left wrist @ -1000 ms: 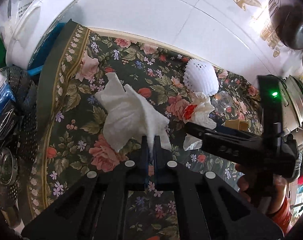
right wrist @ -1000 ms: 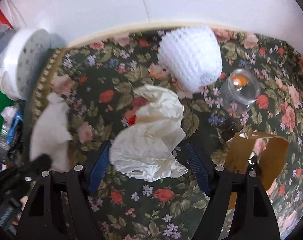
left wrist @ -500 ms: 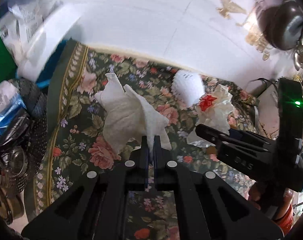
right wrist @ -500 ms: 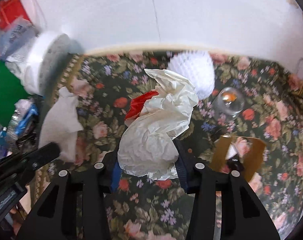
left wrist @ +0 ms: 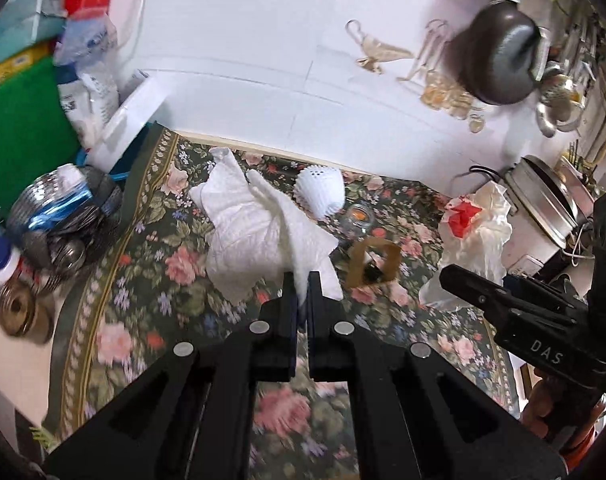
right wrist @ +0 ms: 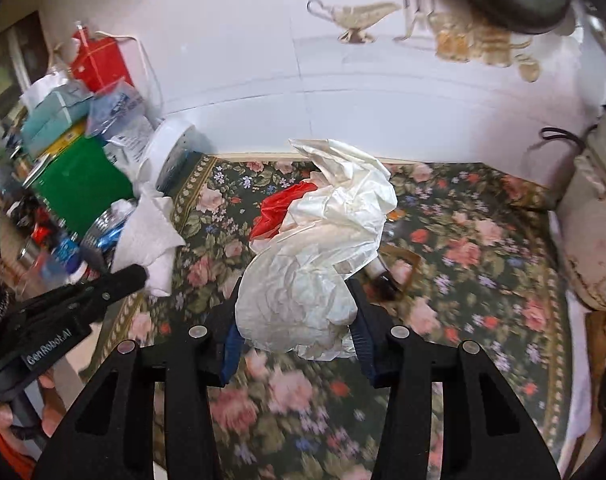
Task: Collect trash
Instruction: 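Carry both tissues down over the white floor bucket, then open the left tool over the bucket while the right tool releases its tissue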
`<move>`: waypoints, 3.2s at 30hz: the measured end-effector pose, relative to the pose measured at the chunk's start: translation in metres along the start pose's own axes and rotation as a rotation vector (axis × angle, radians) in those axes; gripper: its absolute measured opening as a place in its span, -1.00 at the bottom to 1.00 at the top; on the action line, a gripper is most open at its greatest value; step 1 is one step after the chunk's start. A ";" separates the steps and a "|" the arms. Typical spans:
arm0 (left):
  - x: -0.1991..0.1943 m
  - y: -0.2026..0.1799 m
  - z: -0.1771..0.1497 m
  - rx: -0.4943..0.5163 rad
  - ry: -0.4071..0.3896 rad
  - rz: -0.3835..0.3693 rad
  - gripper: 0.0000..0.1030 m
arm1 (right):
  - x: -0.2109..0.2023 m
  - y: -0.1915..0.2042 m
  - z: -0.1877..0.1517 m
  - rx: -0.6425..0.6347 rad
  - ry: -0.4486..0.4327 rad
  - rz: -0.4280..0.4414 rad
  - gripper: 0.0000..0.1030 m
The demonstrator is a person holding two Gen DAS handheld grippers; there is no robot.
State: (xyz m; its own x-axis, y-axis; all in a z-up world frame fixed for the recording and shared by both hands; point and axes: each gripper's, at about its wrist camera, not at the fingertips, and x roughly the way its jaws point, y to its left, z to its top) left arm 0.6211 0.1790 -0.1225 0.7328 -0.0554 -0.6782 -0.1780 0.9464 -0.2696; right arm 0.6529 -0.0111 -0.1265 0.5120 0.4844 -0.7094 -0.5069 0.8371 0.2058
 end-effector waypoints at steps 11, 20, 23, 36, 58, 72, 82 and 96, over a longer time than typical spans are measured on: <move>-0.067 -0.040 -0.060 0.008 -0.015 0.021 -0.96 | -0.060 -0.018 -0.053 -0.006 -0.004 0.026 -0.16; -0.104 -0.043 -0.111 0.065 0.029 -0.053 -0.96 | -0.103 0.002 -0.103 0.040 -0.022 -0.008 -0.16; -0.120 -0.037 -0.132 0.095 0.053 -0.081 -0.96 | -0.116 0.019 -0.126 0.045 -0.023 -0.042 -0.16; -0.159 0.016 -0.259 0.129 0.245 -0.108 -0.96 | -0.134 0.087 -0.252 0.145 0.087 -0.087 -0.16; 0.005 0.056 -0.432 0.013 0.544 -0.105 -0.96 | -0.013 0.017 -0.424 0.273 0.419 -0.192 -0.15; 0.141 0.135 -0.549 -0.112 0.550 -0.028 -0.96 | 0.187 -0.013 -0.540 0.224 0.520 -0.035 -0.11; 0.183 0.161 -0.586 -0.122 0.552 0.002 -0.96 | 0.263 -0.021 -0.586 0.229 0.580 0.041 0.07; 0.243 0.096 -0.611 -0.013 0.659 -0.109 -0.88 | 0.220 -0.062 -0.569 0.310 0.504 -0.007 0.17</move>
State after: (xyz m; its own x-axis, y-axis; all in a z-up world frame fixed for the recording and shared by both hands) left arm 0.3805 0.0616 -0.7308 0.1929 -0.3377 -0.9213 -0.1361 0.9206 -0.3659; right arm 0.4019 -0.1012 -0.6790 0.0832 0.3619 -0.9285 -0.2398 0.9116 0.3338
